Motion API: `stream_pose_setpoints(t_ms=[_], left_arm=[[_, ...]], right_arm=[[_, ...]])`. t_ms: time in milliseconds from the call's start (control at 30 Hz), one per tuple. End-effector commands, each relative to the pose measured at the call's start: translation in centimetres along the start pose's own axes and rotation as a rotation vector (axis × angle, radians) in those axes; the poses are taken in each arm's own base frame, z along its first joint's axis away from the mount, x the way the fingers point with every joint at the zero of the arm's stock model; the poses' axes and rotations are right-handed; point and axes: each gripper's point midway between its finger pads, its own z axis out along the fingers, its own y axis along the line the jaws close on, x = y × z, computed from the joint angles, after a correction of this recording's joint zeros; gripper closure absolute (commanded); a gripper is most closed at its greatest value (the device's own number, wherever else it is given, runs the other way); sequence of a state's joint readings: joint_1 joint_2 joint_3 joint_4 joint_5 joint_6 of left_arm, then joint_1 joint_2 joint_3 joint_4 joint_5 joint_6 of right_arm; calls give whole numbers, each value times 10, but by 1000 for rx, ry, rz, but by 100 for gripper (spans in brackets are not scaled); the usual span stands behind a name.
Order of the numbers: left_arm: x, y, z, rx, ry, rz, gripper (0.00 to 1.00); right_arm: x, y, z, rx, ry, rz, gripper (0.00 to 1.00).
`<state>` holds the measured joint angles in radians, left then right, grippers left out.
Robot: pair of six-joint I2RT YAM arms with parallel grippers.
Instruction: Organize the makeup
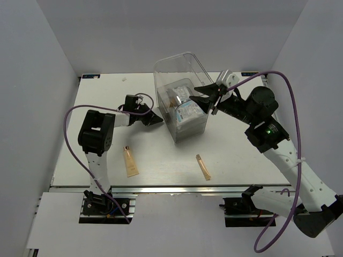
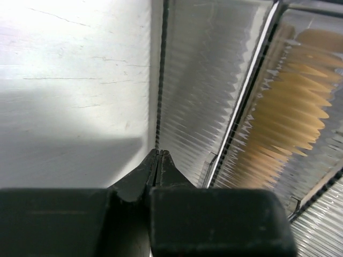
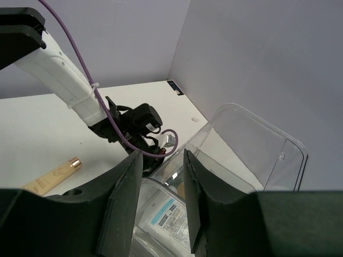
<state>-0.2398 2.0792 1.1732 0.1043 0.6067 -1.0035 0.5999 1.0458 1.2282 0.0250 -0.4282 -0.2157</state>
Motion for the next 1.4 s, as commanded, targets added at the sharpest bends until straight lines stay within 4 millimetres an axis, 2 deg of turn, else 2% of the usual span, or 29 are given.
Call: stream_pose_setpoints(t_ms=[0,167,300,400,700,900,1067,1367], left_arm=[[-8,-37,-20,51,-59,80,91],[-12,-44,-27,60,-96,106,82],[-11,-55,-36,99,-116,131,66],[-7,-55,-37,112,-106,137,60],[8,-50,-29,152,-47,109,61],[11,-59,-19,209,-46,107,62],[16,-53,-12,224,-32,65,74],[25,-44,-11,301,-35,26,74]], right_arm=[[-13,-2,-3,9,-43,-13,58],[-13,-2,-3,9,-43,-11,58],[-15,-2,-3,10,-47,-15,58],[-13,-1,-3,6,-44,-11,58],[-13,-1,-2,4,-45,-12,58],[-14,-1,-3,7,-45,-14,58],[-14,-2,-4,12,-45,-19,58],[-13,-2,-4,10,-46,-17,58]])
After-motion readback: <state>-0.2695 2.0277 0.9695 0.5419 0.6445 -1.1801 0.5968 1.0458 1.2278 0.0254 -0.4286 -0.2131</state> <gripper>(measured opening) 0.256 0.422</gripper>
